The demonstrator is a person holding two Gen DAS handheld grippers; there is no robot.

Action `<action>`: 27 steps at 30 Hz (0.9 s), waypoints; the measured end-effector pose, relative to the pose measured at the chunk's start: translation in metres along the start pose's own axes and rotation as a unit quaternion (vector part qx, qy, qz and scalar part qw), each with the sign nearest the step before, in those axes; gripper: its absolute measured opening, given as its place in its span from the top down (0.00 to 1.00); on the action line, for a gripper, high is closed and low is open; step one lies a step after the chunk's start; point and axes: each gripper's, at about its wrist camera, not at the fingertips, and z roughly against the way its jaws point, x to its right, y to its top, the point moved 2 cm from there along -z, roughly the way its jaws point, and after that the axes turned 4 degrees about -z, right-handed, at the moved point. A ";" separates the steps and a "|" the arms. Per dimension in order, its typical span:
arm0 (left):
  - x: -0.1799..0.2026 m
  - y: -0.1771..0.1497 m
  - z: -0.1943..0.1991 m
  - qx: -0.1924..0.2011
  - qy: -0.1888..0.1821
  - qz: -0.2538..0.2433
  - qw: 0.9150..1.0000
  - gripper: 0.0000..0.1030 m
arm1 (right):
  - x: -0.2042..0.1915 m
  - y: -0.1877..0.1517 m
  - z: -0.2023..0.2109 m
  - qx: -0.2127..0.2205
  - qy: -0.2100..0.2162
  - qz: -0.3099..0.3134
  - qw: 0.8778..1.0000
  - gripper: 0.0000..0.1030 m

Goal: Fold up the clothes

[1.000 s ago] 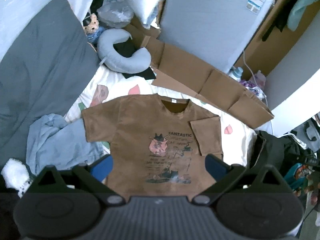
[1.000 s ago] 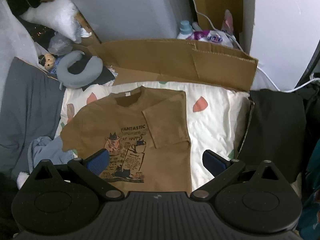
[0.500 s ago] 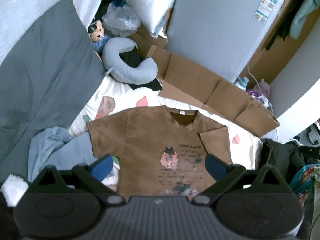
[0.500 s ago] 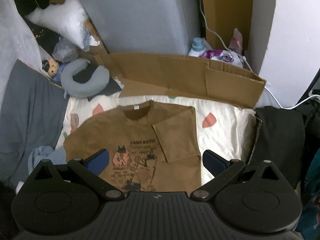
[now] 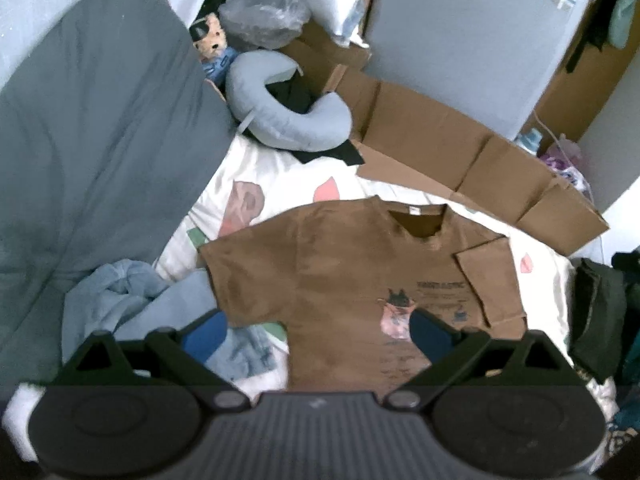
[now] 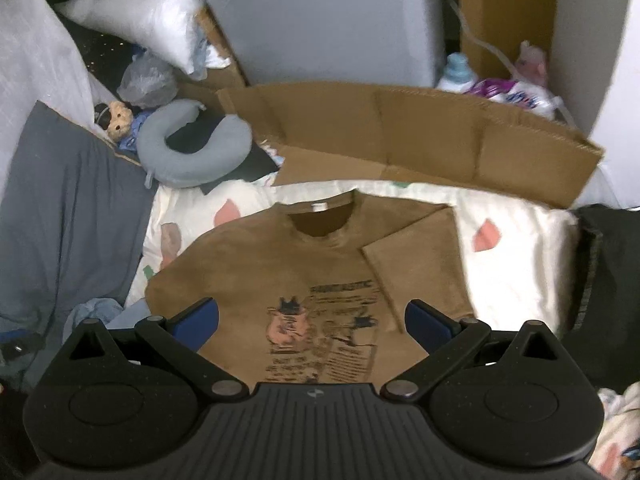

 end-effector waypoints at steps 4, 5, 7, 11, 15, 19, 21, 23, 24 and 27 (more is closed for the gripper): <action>-0.021 -0.007 -0.032 0.003 0.002 0.014 1.000 0.09 | -0.022 -0.004 -0.036 -0.003 0.001 0.027 1.000 0.01; -0.023 -0.008 -0.040 0.004 0.002 0.011 1.000 0.09 | -0.027 -0.005 -0.043 -0.004 0.000 0.031 1.000 0.01; -0.030 -0.013 -0.053 0.011 0.011 0.007 1.000 0.13 | -0.035 -0.006 -0.059 -0.005 0.000 0.039 0.999 0.01; -0.047 -0.021 -0.079 0.029 0.024 0.014 0.999 0.17 | -0.053 -0.013 -0.092 -0.005 0.002 0.072 0.997 0.01; -0.066 -0.032 -0.105 0.041 0.026 0.036 0.998 0.29 | -0.067 -0.026 -0.122 0.020 0.018 0.103 0.994 0.01; -0.082 -0.046 -0.129 0.048 0.016 0.061 0.997 0.37 | -0.082 -0.038 -0.149 0.007 0.020 0.132 0.991 0.01; -0.088 -0.052 -0.140 0.052 0.011 0.070 0.996 0.42 | -0.092 -0.039 -0.157 0.009 0.030 0.137 0.990 0.01; -0.093 -0.058 -0.151 0.053 0.007 0.079 0.995 0.48 | -0.104 -0.039 -0.163 0.020 0.044 0.149 0.988 0.01; -0.096 -0.061 -0.157 0.054 0.007 0.083 0.995 0.50 | -0.108 -0.040 -0.168 0.028 0.045 0.153 0.987 0.01; -0.103 -0.071 -0.174 0.061 0.003 0.099 0.993 0.56 | -0.114 -0.048 -0.185 0.044 0.064 0.156 0.985 0.01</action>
